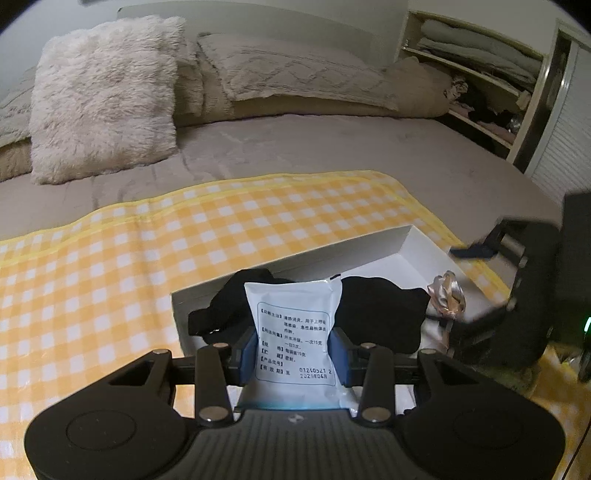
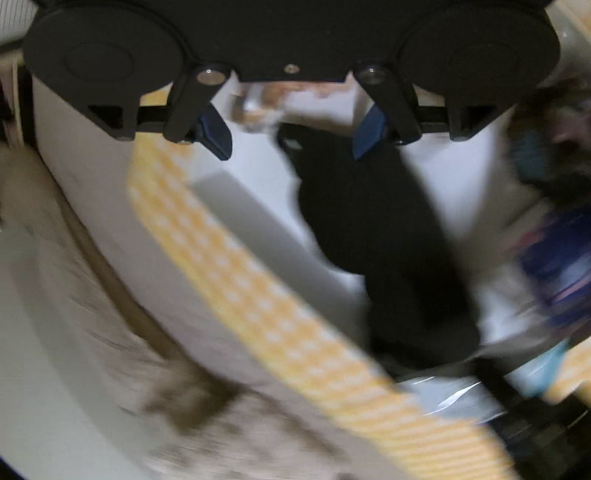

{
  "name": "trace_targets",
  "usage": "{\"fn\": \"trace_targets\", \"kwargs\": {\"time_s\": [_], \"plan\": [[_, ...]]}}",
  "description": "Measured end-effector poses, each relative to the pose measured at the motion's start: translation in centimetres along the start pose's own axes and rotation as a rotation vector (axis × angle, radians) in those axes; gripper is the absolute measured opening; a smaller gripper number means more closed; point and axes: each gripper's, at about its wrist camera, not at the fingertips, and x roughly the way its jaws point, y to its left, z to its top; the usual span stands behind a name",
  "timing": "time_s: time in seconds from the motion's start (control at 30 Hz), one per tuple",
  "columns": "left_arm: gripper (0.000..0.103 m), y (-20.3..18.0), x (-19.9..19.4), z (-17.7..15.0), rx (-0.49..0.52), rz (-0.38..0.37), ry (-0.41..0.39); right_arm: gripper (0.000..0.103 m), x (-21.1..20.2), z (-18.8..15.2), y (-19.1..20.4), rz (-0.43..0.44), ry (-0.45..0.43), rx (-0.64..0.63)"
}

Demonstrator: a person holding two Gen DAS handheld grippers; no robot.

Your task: Organize soft objects

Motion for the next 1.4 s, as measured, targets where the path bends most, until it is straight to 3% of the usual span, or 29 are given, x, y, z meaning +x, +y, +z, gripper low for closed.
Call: {"fn": "trace_targets", "kwargs": {"time_s": [0.2, 0.37, 0.8, 1.4], "plan": [[0.046, -0.6, 1.4, 0.0, 0.041, 0.026, 0.046, 0.076, -1.7, -1.4, -3.1, 0.077, -0.054, 0.179], [0.078, -0.1, 2.1, -0.3, 0.014, 0.052, 0.038, 0.077, -1.8, -1.7, -3.1, 0.093, -0.05, 0.184], [0.082, 0.2, -0.7, -0.2, -0.034, 0.068, 0.008, 0.085, -4.3, -1.2, -4.1, 0.163, -0.081, 0.351], [0.095, -0.8, -9.8, -1.2, -0.086, 0.137, -0.098, 0.086, -13.7, -0.5, -4.1, 0.12, -0.18, 0.568]]}}
